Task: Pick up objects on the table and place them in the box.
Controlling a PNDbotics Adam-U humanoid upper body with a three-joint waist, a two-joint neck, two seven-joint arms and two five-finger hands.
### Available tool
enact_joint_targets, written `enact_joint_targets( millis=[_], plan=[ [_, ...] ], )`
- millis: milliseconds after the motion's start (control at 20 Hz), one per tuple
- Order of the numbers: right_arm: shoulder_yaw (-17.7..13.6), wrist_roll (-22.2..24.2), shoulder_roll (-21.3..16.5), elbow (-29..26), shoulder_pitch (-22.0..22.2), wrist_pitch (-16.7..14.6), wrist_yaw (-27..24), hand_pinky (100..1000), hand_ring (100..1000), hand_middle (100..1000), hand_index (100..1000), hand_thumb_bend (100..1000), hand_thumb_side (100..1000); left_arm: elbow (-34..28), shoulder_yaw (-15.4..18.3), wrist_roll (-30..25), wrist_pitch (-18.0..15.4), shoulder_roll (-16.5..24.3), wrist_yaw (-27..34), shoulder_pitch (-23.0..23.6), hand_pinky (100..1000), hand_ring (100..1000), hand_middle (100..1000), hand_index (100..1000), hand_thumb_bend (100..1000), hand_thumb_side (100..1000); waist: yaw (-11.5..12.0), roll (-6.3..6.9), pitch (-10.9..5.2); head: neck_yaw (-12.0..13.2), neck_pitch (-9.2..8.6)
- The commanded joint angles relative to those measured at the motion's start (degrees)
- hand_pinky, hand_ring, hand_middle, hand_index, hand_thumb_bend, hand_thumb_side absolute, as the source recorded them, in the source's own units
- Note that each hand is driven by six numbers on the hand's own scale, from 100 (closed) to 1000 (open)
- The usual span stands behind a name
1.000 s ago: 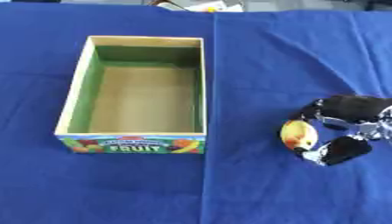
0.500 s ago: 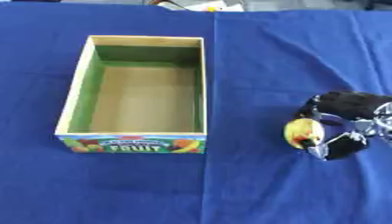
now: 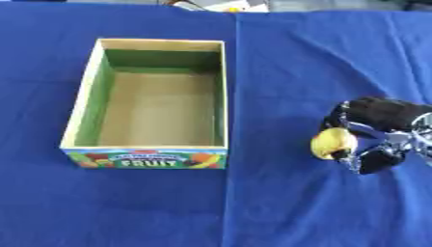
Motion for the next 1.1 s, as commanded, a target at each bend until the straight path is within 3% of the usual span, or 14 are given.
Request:
enact_joint_targets(
  millis=[50, 450, 700, 900, 1100],
  plan=[
    [-1.8, -2.4, -2.1, -1.6, -1.3, 0.6, -0.6, 640, 599, 464, 546, 100, 170, -1.0, -0.1, -0.2, -0.1, 0.6, 0.0, -0.3, 555, 832, 831, 720, 100, 988, 0.1, 0.06, -1.32, -0.1, -0.47],
    [-4.3, -8.5, -2.7, -1.6, -6.3, -0.5, -1.7, 625, 570, 442, 506, 100, 166, -1.0, -0.1, -0.4, -0.1, 0.7, 0.1, -0.4, 556, 832, 831, 720, 100, 986, 0.4, -0.04, -1.46, -0.5, -0.36],
    [-4.3, -9.9, -2.1, -1.6, -13.2, -1.6, -2.2, 621, 556, 433, 501, 100, 167, -1.0, -0.3, -0.6, -0.2, 0.9, 0.3, -0.4, 557, 832, 831, 721, 100, 986, 1.0, -0.20, -1.68, -1.4, -0.35],
    [-2.7, -8.2, 1.4, -1.6, -20.7, -1.3, -2.1, 614, 543, 426, 493, 100, 172, -1.0, -0.6, -0.8, -0.3, 1.0, 0.6, -0.4, 557, 832, 831, 721, 100, 986, 1.5, -0.23, -2.00, -2.4, -0.34],
    [-1.1, -5.5, 7.6, -0.9, -28.5, -0.8, -0.6, 607, 525, 410, 474, 100, 173, -1.0, -0.7, -1.0, -0.4, 1.0, 1.0, -0.2, 558, 832, 831, 722, 100, 986, 1.9, -0.12, -2.48, -3.4, 0.09]
  ],
)
